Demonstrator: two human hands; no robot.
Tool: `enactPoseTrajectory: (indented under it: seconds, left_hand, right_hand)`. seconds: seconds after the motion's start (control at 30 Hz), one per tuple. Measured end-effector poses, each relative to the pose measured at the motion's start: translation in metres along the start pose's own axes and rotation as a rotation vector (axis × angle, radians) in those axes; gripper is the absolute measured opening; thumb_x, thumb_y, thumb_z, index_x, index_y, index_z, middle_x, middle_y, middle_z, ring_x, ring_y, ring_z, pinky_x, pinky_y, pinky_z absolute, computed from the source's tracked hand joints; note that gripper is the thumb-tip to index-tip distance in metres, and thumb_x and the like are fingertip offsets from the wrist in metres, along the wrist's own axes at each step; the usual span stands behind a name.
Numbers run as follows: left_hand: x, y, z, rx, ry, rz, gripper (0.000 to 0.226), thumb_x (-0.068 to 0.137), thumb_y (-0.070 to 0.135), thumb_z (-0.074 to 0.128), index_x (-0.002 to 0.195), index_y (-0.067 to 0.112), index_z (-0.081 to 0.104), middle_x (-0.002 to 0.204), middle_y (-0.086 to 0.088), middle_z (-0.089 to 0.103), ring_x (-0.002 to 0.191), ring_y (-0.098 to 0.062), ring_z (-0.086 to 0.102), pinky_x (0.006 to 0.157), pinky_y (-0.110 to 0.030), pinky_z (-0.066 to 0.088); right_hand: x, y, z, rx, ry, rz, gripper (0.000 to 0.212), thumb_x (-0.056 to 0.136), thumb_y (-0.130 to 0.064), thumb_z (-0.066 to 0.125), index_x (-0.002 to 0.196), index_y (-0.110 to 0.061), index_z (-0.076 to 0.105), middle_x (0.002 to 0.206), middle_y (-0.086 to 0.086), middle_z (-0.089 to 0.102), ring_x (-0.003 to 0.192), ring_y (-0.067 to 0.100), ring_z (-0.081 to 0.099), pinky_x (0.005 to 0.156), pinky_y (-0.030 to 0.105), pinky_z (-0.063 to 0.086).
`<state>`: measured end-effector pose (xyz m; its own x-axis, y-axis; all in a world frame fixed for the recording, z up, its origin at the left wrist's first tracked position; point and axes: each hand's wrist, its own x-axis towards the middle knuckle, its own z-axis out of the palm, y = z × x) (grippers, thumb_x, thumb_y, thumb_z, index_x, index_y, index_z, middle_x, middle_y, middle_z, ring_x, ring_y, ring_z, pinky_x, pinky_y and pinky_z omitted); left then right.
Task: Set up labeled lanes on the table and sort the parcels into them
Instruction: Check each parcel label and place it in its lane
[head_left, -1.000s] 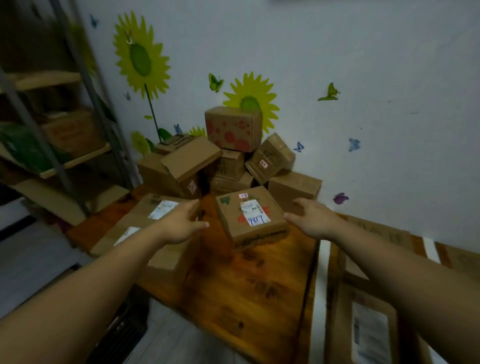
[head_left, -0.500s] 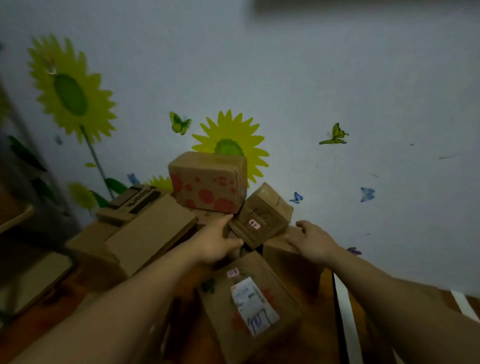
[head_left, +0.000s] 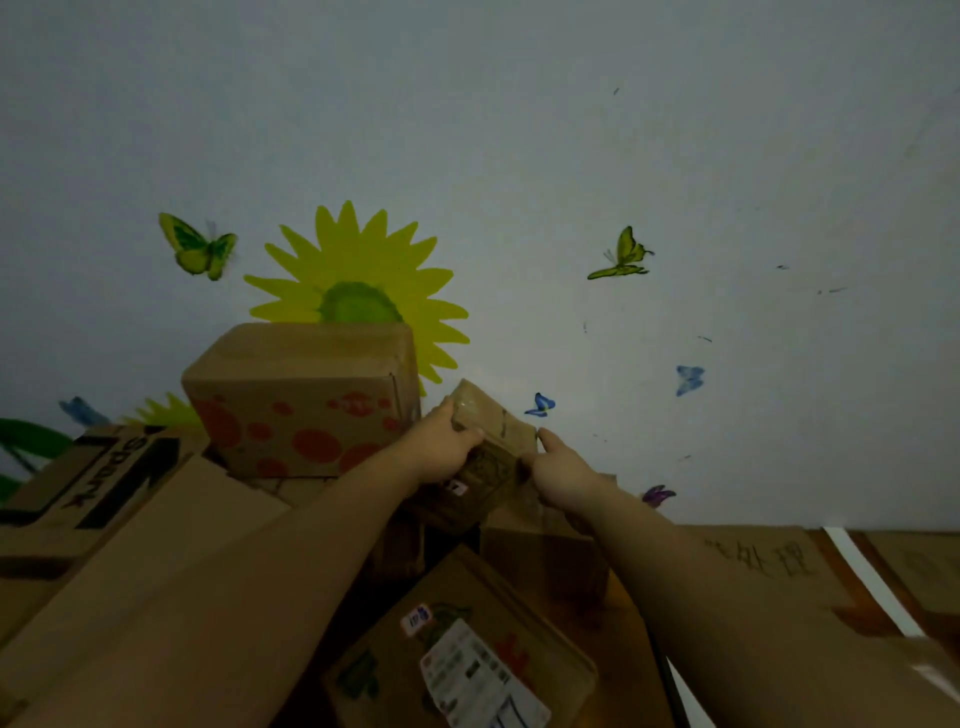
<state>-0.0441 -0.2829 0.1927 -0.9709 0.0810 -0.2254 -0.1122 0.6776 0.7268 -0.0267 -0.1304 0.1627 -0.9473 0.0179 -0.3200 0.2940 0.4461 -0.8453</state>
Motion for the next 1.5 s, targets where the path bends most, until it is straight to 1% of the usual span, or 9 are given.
enactPoseTrajectory:
  seconds: [0.2, 0.3, 0.47, 0.63, 0.83, 1.07, 1.2, 1.33, 1.5]
  left_hand:
    - [-0.008, -0.013, 0.005, -0.032, 0.129, -0.032, 0.074, 0.092, 0.047, 0.05, 0.151, 0.013, 0.018, 0.155, -0.012, 0.015, 0.141, -0.029, 0.023, 0.112, -0.036, 0.026]
    - [-0.029, -0.017, 0.017, -0.1, 0.162, -0.013, 0.067, 0.09, 0.051, 0.051, 0.146, 0.018, 0.033, 0.152, -0.011, 0.026, 0.137, -0.027, 0.031, 0.112, -0.037, 0.029]
    - [-0.084, -0.027, 0.05, -0.493, 0.184, -0.122, 0.025, 0.095, 0.039, 0.048, 0.107, 0.019, 0.058, 0.113, -0.011, 0.06, 0.098, -0.024, 0.059, 0.08, -0.036, 0.051]
    - [-0.144, -0.036, 0.084, -0.651, 0.214, -0.269, 0.052, 0.092, 0.016, 0.058, 0.14, 0.013, 0.037, 0.112, -0.002, 0.052, 0.084, -0.012, 0.053, 0.062, -0.022, 0.043]
    - [-0.192, -0.029, 0.088, -0.811, 0.242, -0.153, 0.055, 0.087, 0.0, 0.06, 0.129, 0.028, 0.038, 0.115, 0.001, 0.054, 0.095, -0.018, 0.06, 0.065, -0.029, 0.052]
    - [-0.253, -0.013, 0.074, -0.751, 0.323, 0.051, 0.052, 0.082, -0.015, 0.055, 0.119, 0.02, 0.043, 0.102, 0.008, 0.055, 0.083, -0.007, 0.06, 0.056, -0.016, 0.053]
    - [-0.284, -0.003, 0.051, -0.702, 0.196, 0.095, 0.046, 0.071, -0.002, 0.064, 0.107, 0.027, 0.058, 0.11, -0.01, 0.062, 0.082, -0.018, 0.064, 0.068, -0.03, 0.055]
    - [-0.31, 0.002, 0.041, -0.797, 0.307, 0.101, 0.057, 0.086, 0.003, 0.061, 0.134, 0.028, 0.041, 0.128, -0.009, 0.053, 0.079, -0.013, 0.062, 0.059, -0.026, 0.052]
    - [-0.341, -0.016, 0.048, -0.885, 0.183, 0.021, 0.059, 0.087, 0.005, 0.061, 0.132, 0.03, 0.034, 0.119, -0.003, 0.061, 0.093, -0.023, 0.064, 0.071, -0.038, 0.052]
  right_hand:
    - [-0.006, 0.008, -0.001, 0.226, 0.103, 0.074, 0.063, 0.096, -0.039, 0.044, 0.149, -0.015, 0.023, 0.141, 0.011, 0.042, 0.113, 0.031, 0.053, 0.092, 0.049, 0.051]
    - [-0.029, 0.016, -0.013, 0.199, 0.108, 0.012, 0.042, 0.098, -0.046, 0.039, 0.118, -0.013, 0.055, 0.105, 0.005, 0.058, 0.093, 0.021, 0.057, 0.09, 0.047, 0.052]
    - [-0.073, 0.045, -0.017, 0.198, 0.05, 0.03, 0.03, 0.098, -0.044, 0.043, 0.107, -0.016, 0.051, 0.094, 0.001, 0.056, 0.081, 0.011, 0.052, 0.071, 0.029, 0.043]
    - [-0.114, 0.081, -0.01, 0.231, -0.048, 0.07, 0.012, 0.095, -0.03, 0.054, 0.102, -0.021, 0.049, 0.105, 0.003, 0.06, 0.086, 0.012, 0.059, 0.061, 0.022, 0.045]
    - [-0.155, 0.087, -0.026, 0.316, -0.138, -0.123, 0.043, 0.091, -0.008, 0.059, 0.124, -0.031, 0.043, 0.092, -0.017, 0.055, 0.08, 0.0, 0.058, 0.054, 0.012, 0.051]
    - [-0.211, 0.069, -0.048, 0.262, -0.095, -0.336, 0.067, 0.08, -0.017, 0.074, 0.134, -0.028, 0.036, 0.122, -0.001, 0.056, 0.112, 0.016, 0.057, 0.095, 0.039, 0.051]
    - [-0.234, 0.056, -0.064, 0.523, -0.053, -0.35, 0.089, 0.088, -0.013, 0.064, 0.149, -0.043, 0.007, 0.13, 0.005, 0.056, 0.101, 0.017, 0.065, 0.074, 0.037, 0.057]
    - [-0.268, 0.054, -0.055, 0.662, 0.041, -0.337, 0.049, 0.089, -0.014, 0.062, 0.122, -0.043, 0.04, 0.115, 0.004, 0.065, 0.085, 0.018, 0.071, 0.065, 0.036, 0.057]
    - [-0.304, 0.061, -0.026, 0.713, 0.105, -0.251, 0.041, 0.087, -0.017, 0.066, 0.118, -0.024, 0.04, 0.114, 0.007, 0.061, 0.094, 0.02, 0.066, 0.066, 0.035, 0.057]
